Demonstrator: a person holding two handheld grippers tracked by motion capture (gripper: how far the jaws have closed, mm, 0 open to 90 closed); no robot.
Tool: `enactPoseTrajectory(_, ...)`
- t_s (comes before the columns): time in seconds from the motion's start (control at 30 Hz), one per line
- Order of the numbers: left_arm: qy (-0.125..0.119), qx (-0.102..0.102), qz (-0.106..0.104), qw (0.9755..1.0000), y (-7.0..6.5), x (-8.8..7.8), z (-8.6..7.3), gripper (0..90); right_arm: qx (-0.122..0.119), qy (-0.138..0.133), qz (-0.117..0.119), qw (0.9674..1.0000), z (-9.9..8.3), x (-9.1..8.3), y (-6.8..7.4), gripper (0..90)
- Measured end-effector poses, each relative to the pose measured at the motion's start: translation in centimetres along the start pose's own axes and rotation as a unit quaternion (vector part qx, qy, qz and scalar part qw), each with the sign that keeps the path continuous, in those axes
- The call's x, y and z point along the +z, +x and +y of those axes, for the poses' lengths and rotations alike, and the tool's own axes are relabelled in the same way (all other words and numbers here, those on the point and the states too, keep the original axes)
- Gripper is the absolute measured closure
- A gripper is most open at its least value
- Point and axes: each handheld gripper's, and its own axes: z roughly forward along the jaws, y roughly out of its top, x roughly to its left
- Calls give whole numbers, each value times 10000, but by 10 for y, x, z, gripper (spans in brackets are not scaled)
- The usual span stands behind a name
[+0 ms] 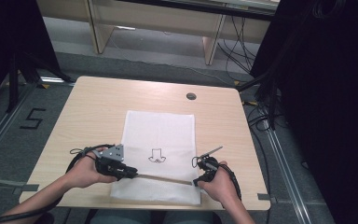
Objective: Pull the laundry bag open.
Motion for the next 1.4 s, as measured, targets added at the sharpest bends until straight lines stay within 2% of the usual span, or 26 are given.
enactPoseTrajectory(0.03,-7,30,-20,10000,1,-1,0,817,2,68,2,10000,0,-1,0,900)
enactPoseTrajectory(0.07,-49,-91,-48,9999,0,-1,-1,817,2,68,2,10000,0,-1,0,900)
enactPoseTrajectory(0.13,-83,-125,-66,9999,-1,0,-2,817,-7,60,5,10000,0,-1,0,900)
enactPoseTrajectory(0.17,-68,-52,-73,9999,0,0,-1,817,-7,60,5,10000,0,-1,0,900)
enactPoseTrajectory(0.27,-37,-57,-14,10000,1,-2,-2,817,-12,-1,8,10000,0,0,-1,900)
enactPoseTrajectory(0.33,17,-24,40,10000,3,-6,-3,817,-138,-93,-30,9999,0,1,-2,900)
enactPoseTrajectory(0.4,-79,-137,6,9999,4,-8,-5,817,-56,-33,-13,10000,0,0,-1,900)
enactPoseTrajectory(0.47,-20,-101,57,9999,3,-11,-6,817,10,25,9,10000,1,0,0,900)
enactPoseTrajectory(0.63,-45,-142,20,9999,3,-10,-9,817,-26,-13,4,10000,0,0,0,900)
enactPoseTrajectory(0.67,-15,-108,65,9999,3,-11,-9,817,-15,-7,3,10000,0,0,0,900)
enactPoseTrajectory(0.7,-11,-51,35,10000,4,-12,-10,817,0,-2,3,10000,0,0,0,900)
enactPoseTrajectory(0.73,-62,-82,-40,9999,4,-12,-10,817,-3,-2,7,10000,0,0,0,900)
enactPoseTrajectory(0.77,-51,-150,33,9999,3,-12,-11,817,-4,-2,6,10000,0,0,0,900)
enactPoseTrajectory(0.9,-24,-135,123,9998,6,-18,-14,817,-7,-2,4,10000,0,0,0,900)
enactPoseTrajectory(0.93,-67,-204,98,9997,5,-20,-15,817,-27,-9,2,10000,0,0,-1,900)
enactPoseTrajectory(1.0,-55,-216,93,9997,4,-21,-16,817,-24,-7,1,10000,0,0,-1,900)
enactPoseTrajectory(1.1,-73,-215,64,9997,5,-20,-17,817,-10,63,1,10000,0,-1,0,900)
enactPoseTrajectory(1.13,9,-146,125,9998,6,-21,-18,817,22,67,6,10000,0,-1,0,900)
enactPoseTrajectory(1.17,-67,-250,73,9996,5,-21,-19,817,16,71,5,10000,0,-1,0,900)
enactPoseTrajectory(1.2,-67,-250,73,9996,5,-21,-19,817,16,71,5,10000,0,-1,0,900)
enactPoseTrajectory(1.27,-47,-231,117,9997,5,-21,-20,817,-10,79,9,10000,1,-1,-1,900)
enactPoseTrajectory(1.3,-65,-253,110,9996,6,-23,-21,817,-43,-8,16,10000,0,0,-1,900)
enactPoseTrajectory(1.4,-7,-227,178,9996,7,-26,-22,817,4,50,14,10000,0,-1,0,900)
